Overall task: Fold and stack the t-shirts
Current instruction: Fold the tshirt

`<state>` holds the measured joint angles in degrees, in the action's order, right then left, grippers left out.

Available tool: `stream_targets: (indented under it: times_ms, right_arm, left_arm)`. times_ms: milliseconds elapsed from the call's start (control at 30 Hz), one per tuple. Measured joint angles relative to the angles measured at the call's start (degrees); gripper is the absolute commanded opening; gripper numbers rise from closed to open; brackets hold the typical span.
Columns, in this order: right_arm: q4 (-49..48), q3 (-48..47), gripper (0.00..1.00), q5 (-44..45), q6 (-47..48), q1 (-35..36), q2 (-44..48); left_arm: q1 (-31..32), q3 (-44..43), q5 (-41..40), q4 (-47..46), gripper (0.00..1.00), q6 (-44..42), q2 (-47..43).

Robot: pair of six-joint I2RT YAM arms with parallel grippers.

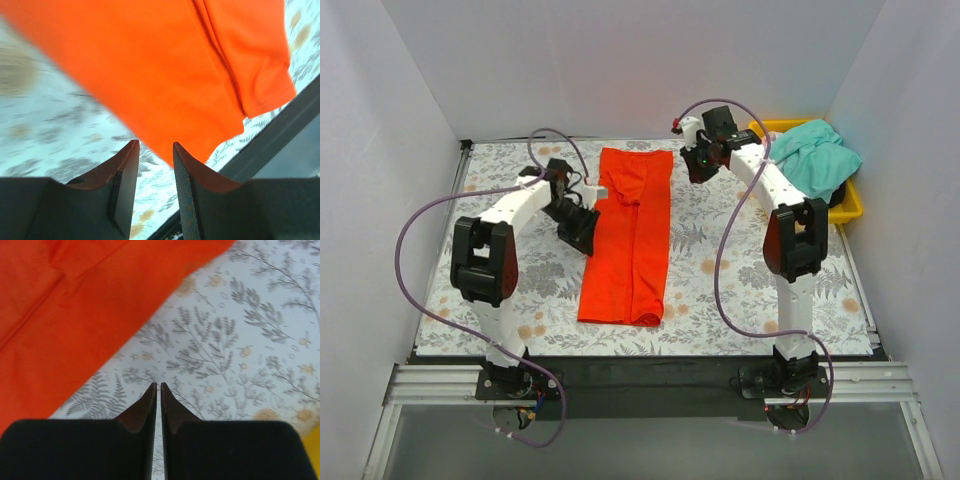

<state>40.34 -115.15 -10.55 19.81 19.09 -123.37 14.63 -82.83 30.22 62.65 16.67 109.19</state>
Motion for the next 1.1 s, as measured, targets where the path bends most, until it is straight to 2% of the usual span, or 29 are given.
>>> stream_targets:
  times_ms: [133,300,467,633,967,1067,1100]
  right_arm:
    - [0.5,0.72,0.08,-4.35,-1.97,3.61,0.0]
    - [0.61,1.77,0.02,-8.79,-5.51,8.46,-0.39]
    - [0.42,6.19,0.01,-10.43,-8.09,11.96,-2.08]
    - [0.72,6.54,0.01,-8.52,-10.32,12.52,-7.8]
    - [1.01,-7.37,0.01,-6.38,-13.94,8.74,-17.53]
    - [0.13,-8.28,0.11,-7.48,-14.08,7.74,-18.14]
    - [0.09,-8.13,0.2,-8.13,-13.94,7.41,-18.12]
  left_arm:
    - [-4.33,-8.94,0.5,-0.55,0.33,1.46,0.35]
    - [-4.85,-17.64,0.74,-2.16,0.33,3.32,3.96]
    - [-4.59,-15.26,0.66,-4.13,0.34,5.03,4.68]
    - [-4.5,-11.63,0.57,-5.01,0.34,5.4,4.61]
    - [-4.74,-8.61,-1.53,-6.45,0.35,4.76,4.35]
    - [-5.44,-7.87,-1.77,-7.21,0.44,4.04,4.24]
    - [-5.77,-7.69,-1.73,-7.58,0.45,3.74,4.15]
